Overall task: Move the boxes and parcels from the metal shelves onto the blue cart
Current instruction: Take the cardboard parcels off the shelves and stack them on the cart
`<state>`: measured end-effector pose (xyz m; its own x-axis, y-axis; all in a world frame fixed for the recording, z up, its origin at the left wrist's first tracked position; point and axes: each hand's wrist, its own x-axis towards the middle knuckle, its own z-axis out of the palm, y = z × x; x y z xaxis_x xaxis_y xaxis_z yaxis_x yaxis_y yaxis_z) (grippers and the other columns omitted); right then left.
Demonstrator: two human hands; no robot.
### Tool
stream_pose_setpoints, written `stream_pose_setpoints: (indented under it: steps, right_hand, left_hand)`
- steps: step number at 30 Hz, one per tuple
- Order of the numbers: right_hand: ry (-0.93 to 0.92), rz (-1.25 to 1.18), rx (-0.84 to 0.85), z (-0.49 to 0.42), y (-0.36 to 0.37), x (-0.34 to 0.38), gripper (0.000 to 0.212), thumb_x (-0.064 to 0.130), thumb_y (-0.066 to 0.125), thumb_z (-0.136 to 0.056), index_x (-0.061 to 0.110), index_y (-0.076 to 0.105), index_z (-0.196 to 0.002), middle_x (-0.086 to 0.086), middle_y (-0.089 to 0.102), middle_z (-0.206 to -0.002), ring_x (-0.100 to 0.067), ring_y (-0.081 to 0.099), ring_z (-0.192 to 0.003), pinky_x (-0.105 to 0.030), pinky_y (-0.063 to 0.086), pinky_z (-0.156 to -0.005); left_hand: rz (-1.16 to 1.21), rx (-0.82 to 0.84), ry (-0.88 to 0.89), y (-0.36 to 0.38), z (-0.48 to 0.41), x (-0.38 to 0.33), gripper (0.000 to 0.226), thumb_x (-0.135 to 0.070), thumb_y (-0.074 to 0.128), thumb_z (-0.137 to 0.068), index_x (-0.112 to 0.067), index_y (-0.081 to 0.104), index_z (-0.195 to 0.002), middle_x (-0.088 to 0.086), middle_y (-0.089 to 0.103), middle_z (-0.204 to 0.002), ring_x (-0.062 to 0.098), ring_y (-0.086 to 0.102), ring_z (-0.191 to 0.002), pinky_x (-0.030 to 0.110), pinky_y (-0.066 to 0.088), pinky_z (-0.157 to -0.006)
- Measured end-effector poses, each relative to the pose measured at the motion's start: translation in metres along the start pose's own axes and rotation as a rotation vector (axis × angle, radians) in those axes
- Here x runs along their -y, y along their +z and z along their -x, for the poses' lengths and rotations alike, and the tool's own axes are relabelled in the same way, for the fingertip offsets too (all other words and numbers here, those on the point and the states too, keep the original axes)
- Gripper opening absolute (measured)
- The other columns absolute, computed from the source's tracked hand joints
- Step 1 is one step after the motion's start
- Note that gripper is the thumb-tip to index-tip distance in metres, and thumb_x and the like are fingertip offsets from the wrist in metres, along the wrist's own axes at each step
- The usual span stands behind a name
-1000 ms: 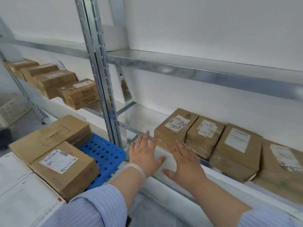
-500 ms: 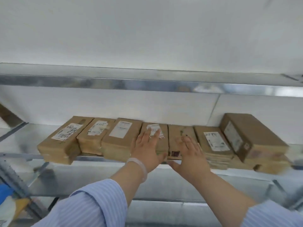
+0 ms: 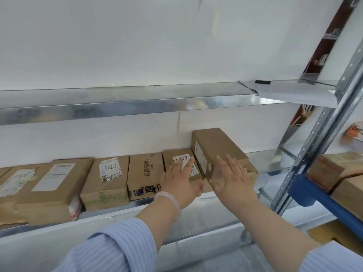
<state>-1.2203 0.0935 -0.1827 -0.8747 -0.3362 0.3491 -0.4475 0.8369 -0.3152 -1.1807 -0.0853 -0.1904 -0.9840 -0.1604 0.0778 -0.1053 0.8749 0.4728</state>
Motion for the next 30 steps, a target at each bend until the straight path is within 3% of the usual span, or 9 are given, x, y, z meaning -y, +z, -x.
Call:
stream_pose_setpoints:
  steps: [11, 15, 19, 22, 26, 30]
  right_hand:
    - [0.225, -0.007, 0.067, -0.083, -0.013, -0.064, 0.067, 0.05, 0.041, -0.095, 0.035, 0.01, -0.153, 0.0, 0.005, -0.162, -0.019, 0.002, -0.148, -0.038, 0.006, -0.119]
    - [0.219, 0.008, 0.172, -0.108, -0.01, -0.078, 0.068, 0.055, 0.039, -0.095, 0.037, 0.008, -0.152, 0.003, 0.003, -0.162, -0.018, 0.003, -0.148, -0.037, 0.007, -0.117]
    - [0.198, -0.079, 0.287, -0.131, -0.006, -0.094, 0.069, 0.056, 0.045, -0.093, 0.04, 0.013, -0.151, 0.005, 0.008, -0.161, -0.021, 0.012, -0.146, -0.038, 0.017, -0.115]
    - [0.185, -0.233, 0.383, -0.151, -0.002, -0.11, 0.069, 0.054, 0.051, -0.091, 0.042, 0.018, -0.15, 0.004, 0.02, -0.158, -0.019, 0.028, -0.139, -0.033, 0.027, -0.111]
    - [0.239, -0.563, 0.536, -0.16, 0.006, -0.123, 0.069, 0.048, 0.059, -0.09, 0.045, 0.022, -0.148, 0.007, 0.043, -0.142, -0.011, 0.052, -0.111, -0.02, 0.044, -0.082]
    - [0.198, -0.592, 0.526, -0.159, 0.011, -0.133, 0.071, 0.057, 0.056, -0.086, 0.053, 0.018, -0.146, 0.01, 0.046, -0.138, -0.013, 0.053, -0.109, -0.028, 0.046, -0.087]
  left_hand:
    - [0.08, 0.103, 0.026, 0.014, -0.094, -0.026, 0.077, -0.071, 0.036, -0.087, -0.047, -0.005, -0.148, -0.004, -0.006, -0.161, 0.02, -0.004, -0.148, 0.04, 0.006, -0.116]
    - [0.125, 0.128, -0.029, 0.018, -0.125, -0.032, 0.079, -0.073, 0.036, -0.085, -0.048, -0.007, -0.147, -0.001, -0.007, -0.161, 0.025, -0.004, -0.147, 0.042, 0.006, -0.116]
    - [0.208, 0.152, -0.11, 0.03, -0.142, -0.036, 0.087, -0.075, 0.042, -0.08, -0.048, -0.005, -0.148, 0.001, -0.003, -0.161, 0.028, 0.002, -0.147, 0.044, 0.008, -0.118]
    - [0.311, 0.168, -0.187, 0.036, -0.154, -0.04, 0.093, -0.071, 0.052, -0.078, -0.045, -0.001, -0.149, 0.001, 0.007, -0.16, 0.028, 0.019, -0.144, 0.044, 0.022, -0.116]
    - [0.563, 0.112, -0.249, 0.043, -0.153, -0.052, 0.092, -0.054, 0.064, -0.08, -0.044, 0.004, -0.15, -0.004, 0.028, -0.153, 0.018, 0.039, -0.133, 0.039, 0.035, -0.109]
    - [0.623, 0.009, -0.286, 0.047, -0.144, -0.068, 0.094, -0.05, 0.067, -0.079, -0.043, 0.006, -0.15, -0.007, 0.028, -0.153, 0.016, 0.039, -0.132, 0.038, 0.038, -0.108]
